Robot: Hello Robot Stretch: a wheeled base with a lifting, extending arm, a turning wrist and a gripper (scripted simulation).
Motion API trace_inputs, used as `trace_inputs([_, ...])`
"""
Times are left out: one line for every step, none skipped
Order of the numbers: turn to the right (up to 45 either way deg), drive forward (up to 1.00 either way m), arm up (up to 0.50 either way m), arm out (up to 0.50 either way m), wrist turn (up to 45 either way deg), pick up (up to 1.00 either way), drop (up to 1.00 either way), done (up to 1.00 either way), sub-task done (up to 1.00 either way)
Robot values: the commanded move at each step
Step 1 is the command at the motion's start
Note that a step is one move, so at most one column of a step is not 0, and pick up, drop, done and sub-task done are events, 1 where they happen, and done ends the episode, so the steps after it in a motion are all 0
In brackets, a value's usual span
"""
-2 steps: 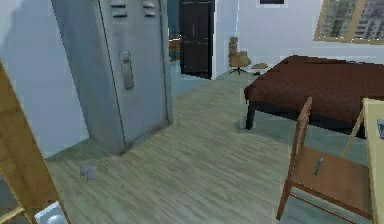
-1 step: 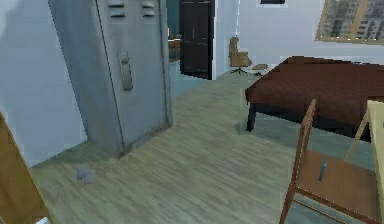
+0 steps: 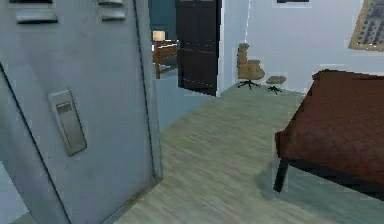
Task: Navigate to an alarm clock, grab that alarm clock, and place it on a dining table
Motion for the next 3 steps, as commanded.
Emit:
trace_inputs([3.0,0.00,0.00,0.00,0.0,0.00,0.00,0.00,0.00])
trace_inputs([0.0,1.00,0.00,0.00,0.0,0.00,0.00,0.00,0.00])
trace_inputs([0.0,0.35,0.00,0.00,0.0,0.00,0.00,0.00,0.00])
